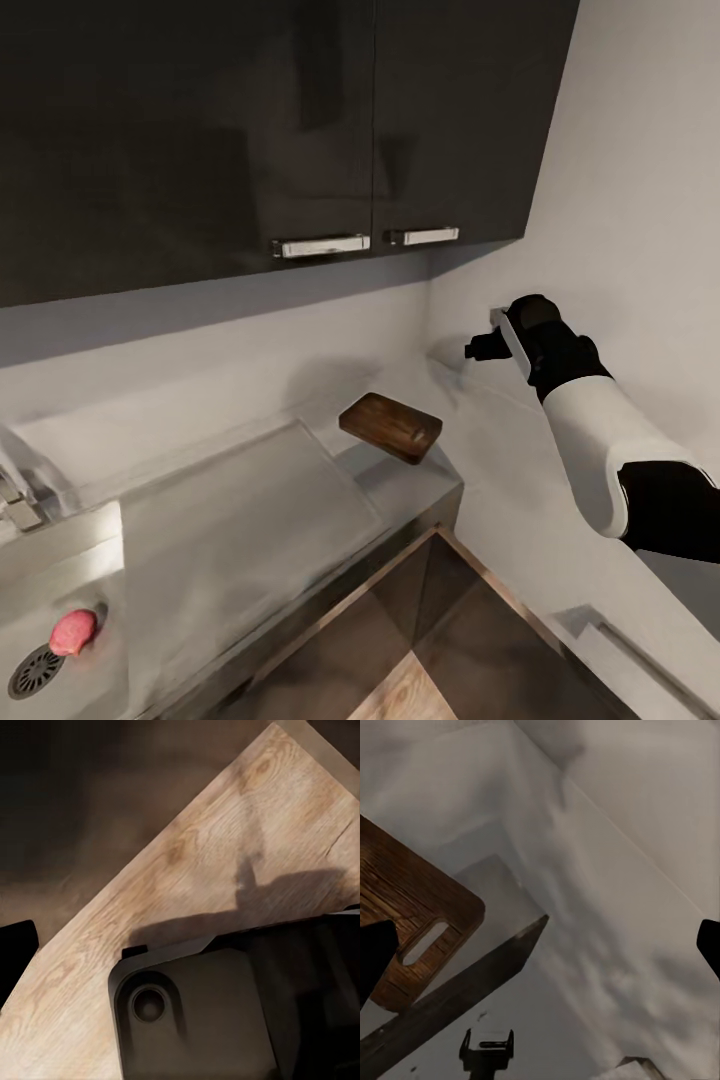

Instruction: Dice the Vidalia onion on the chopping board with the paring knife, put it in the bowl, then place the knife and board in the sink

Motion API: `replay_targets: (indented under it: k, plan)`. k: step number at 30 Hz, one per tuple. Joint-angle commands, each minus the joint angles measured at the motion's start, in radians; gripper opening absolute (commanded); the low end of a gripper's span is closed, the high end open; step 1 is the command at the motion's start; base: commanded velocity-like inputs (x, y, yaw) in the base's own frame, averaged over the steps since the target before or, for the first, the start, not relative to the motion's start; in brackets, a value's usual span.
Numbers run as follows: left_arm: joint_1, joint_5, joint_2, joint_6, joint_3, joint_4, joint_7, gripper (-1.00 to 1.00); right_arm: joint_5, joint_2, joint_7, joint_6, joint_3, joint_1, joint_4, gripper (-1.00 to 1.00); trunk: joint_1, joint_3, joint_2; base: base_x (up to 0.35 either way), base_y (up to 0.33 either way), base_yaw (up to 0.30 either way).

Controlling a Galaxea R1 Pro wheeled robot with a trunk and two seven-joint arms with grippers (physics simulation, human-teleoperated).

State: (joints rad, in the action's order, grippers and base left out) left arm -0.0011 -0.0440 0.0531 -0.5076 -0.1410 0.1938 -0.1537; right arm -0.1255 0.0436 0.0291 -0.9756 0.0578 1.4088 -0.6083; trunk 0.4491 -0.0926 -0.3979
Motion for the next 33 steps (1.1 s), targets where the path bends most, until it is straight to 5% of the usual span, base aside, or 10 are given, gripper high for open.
replay_targets:
  k: [1, 33]
  plan:
    - [0.000, -0.005, 0.001, -0.002, -0.005, 0.001, -0.002, 1.00, -0.005, 0.001, 0.003, -0.005, 0.005, 0.001, -0.001, 1.00, 0.001, -0.002, -0.002, 0.117, 0.000, 0.000]
    - [0.000, -0.005, 0.001, -0.002, -0.005, 0.001, -0.002, 1.00, -0.005, -0.002, 0.002, 0.005, 0.007, -0.002, -0.001, 1.00, 0.001, -0.002, -0.002, 0.074, -0.062, 0.000]
